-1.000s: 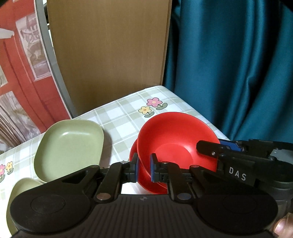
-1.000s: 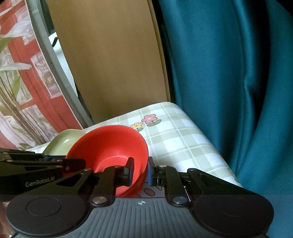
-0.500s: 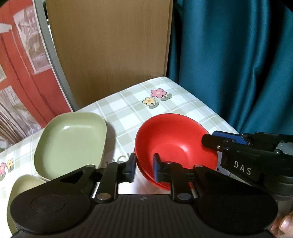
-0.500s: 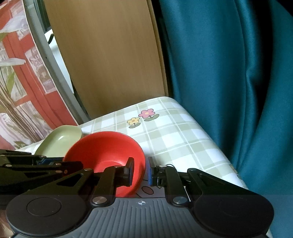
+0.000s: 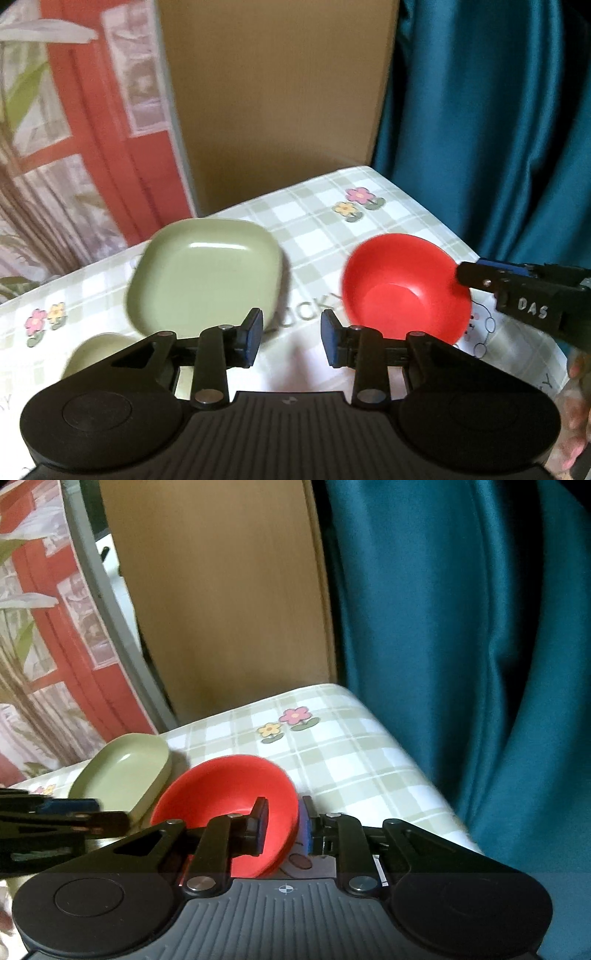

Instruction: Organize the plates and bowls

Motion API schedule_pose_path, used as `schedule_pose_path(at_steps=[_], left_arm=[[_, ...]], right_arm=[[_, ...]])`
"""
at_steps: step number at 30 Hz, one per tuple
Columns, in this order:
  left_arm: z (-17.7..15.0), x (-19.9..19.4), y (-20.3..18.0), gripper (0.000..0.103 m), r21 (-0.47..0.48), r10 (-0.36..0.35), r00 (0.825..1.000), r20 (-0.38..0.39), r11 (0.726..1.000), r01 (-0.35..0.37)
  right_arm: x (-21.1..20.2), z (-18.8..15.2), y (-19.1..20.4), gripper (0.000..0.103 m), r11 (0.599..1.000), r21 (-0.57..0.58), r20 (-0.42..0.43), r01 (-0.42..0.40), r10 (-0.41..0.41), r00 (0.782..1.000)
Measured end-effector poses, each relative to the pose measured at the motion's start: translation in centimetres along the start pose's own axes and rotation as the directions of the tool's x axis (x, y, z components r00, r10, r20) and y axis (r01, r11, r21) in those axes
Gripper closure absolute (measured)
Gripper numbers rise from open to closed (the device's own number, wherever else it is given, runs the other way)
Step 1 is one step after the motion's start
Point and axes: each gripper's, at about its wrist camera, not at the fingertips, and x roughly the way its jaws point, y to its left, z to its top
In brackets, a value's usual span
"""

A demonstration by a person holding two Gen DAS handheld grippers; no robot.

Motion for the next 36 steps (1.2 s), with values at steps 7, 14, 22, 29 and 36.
schedule_pose_path(at_steps=[7,14,22,29,36], left_arm=[[-0.6,-2.8,4.9,0.067,-0.004,0.042,0.999,0.027,0.999,-0.042],[-3.6,-7.1,11.4,0.067,-0.050,0.095,0.995,0.012,0.994,-0.095],[-8.1,-13.7,21.7,0.067,-0.198,0.228,0.973,0.019,0.955,-0.220],[-12.5,-19.5,29.7,0.067,-0.327,0.336,0.942,0.020,0.892,-0.311],[-17.5,-23.4,36.2,0.066,-0.430,0.417,0.909,-0.014,0.818,-0.382]], right_arm=[[-1.0,0.5,0.5,0.084,1.000,0.002,0.014,-0.014,0.014,1.000],[-1.9,0.9,3.1,0.084,0.998,-0.025,0.029,-0.064,0.065,0.997],[-2.4,0.4,9.4,0.084,0.985,-0.105,0.015,-0.141,0.143,0.990],[-2.2,-1.0,17.2,0.084,0.961,-0.165,-0.024,-0.220,0.219,0.975],[-1.8,-2.9,26.1,0.084,0.919,-0.234,-0.098,-0.318,0.303,0.948]])
